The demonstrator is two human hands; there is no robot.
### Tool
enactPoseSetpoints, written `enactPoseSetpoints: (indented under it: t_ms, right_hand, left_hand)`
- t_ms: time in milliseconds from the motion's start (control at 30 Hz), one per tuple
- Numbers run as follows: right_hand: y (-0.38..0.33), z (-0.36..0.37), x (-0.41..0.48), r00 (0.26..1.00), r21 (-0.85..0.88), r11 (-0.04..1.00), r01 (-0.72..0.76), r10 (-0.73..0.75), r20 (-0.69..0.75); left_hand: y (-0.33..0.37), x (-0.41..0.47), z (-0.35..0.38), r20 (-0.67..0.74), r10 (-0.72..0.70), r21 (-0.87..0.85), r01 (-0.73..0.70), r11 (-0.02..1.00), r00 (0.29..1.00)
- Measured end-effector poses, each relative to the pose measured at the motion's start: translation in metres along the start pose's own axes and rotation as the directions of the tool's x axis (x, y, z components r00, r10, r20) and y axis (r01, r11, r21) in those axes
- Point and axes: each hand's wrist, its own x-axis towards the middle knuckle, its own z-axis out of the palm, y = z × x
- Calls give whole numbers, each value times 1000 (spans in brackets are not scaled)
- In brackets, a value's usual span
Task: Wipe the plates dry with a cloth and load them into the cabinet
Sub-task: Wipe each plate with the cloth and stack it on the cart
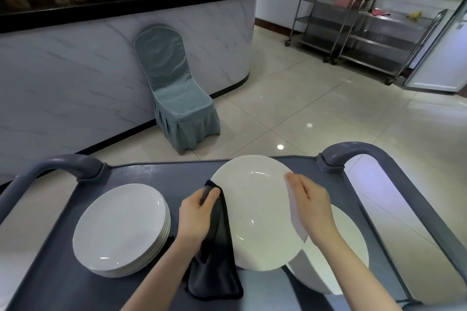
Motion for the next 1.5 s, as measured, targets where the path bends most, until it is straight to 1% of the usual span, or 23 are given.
enactPoseSetpoints:
  t_ms: [100, 200, 267, 300, 367, 400, 467, 533, 600, 700, 767, 833, 900, 967, 1000, 1033, 1067, 1100, 1167, 1233, 1333, 1433, 1500]
  right_hand:
    - [-6, 0, 2, 980, -81, 991, 110, -95, 174]
    - [-16, 9, 0, 904, -189, 946, 262, -172, 392]
    - [-17, 13, 0, 880, -194, 938, 288, -179, 441]
    - [-18, 12, 0, 886, -184, 942, 280, -179, 428]
    - [-18, 5, 3, 925, -130, 965, 227, -171, 341]
    - [-17, 2, 4, 950, -88, 980, 176, -146, 275]
    - [-11, -1, 3, 987, -2, 998, 64, -63, 144]
    - [-3, 1, -2, 996, 43, 999, -3, -1, 94]
    - [3, 2, -8, 990, 33, 999, 5, -10, 143]
    - [2, 2, -11, 943, -66, 988, 141, -114, 312]
    - [-3, 7, -11, 884, -146, 959, 244, -159, 439]
    - [-6, 11, -11, 861, -148, 952, 267, -166, 481]
    - [-12, 7, -6, 887, -118, 962, 248, -177, 426]
    - [-18, -1, 3, 954, -45, 986, 162, -145, 262]
    - [-20, -1, 6, 985, 13, 996, 92, -93, 143]
    - [-22, 2, 7, 999, 98, 995, 27, -29, 13]
    - [-24, 10, 5, 994, 204, 979, -17, 39, -105]
    - [-26, 21, 1, 973, 296, 955, -35, 100, -207]
    - [-26, 42, -13, 919, 384, 922, -48, 191, -345]
    - [-15, 50, -23, 911, 426, 901, -79, 239, -337]
    - [7, 41, -24, 967, 324, 933, -157, 211, -140]
    - [10, 21, -13, 992, 217, 969, -122, 124, 3]
    - [1, 6, -2, 995, 149, 989, -11, -4, 96]
  left_hand:
    - [18, 8, -11, 98, 176, 102, -186, 977, 979]
    - [41, 11, -11, 355, 344, 197, -429, 882, 869]
    - [47, 11, -8, 456, 367, 222, -503, 835, 811]
    - [48, 11, -8, 444, 368, 219, -498, 839, 817]
    - [41, 10, -9, 319, 357, 189, -427, 884, 878]
    - [34, 8, -8, 220, 319, 164, -358, 919, 922]
    - [17, 3, -6, 45, 151, 78, -155, 985, 987]
    - [1, -1, -3, 1, -9, -1, 9, 1000, 1000]
    - [-6, 0, -6, 54, -9, 23, 7, 1000, 999]
    - [5, 5, -12, 252, 160, 126, -196, 973, 955]
    - [19, 6, -10, 439, 255, 200, -370, 907, 862]
    - [29, 5, -6, 533, 310, 222, -483, 847, 788]
    - [34, 8, -8, 470, 348, 212, -487, 847, 811]
    - [31, 12, -13, 267, 329, 163, -378, 911, 906]
    - [29, 12, -11, 131, 263, 73, -274, 959, 956]
    - [25, 10, -7, 5, 149, -77, -148, 986, 989]
    - [22, 6, 2, -89, 0, -254, -23, 967, 996]
    - [19, 1, 12, -152, -147, -399, 75, 914, 977]
    - [14, -9, 27, -213, -322, -539, 164, 826, 922]
    - [9, -12, 30, -209, -362, -564, 190, 803, 908]
    - [6, -7, 17, -254, -285, -479, 135, 867, 924]
    - [11, 0, -2, -300, -39, -218, -29, 976, 953]
    - [20, 3, -14, -200, 176, -15, -182, 983, 964]
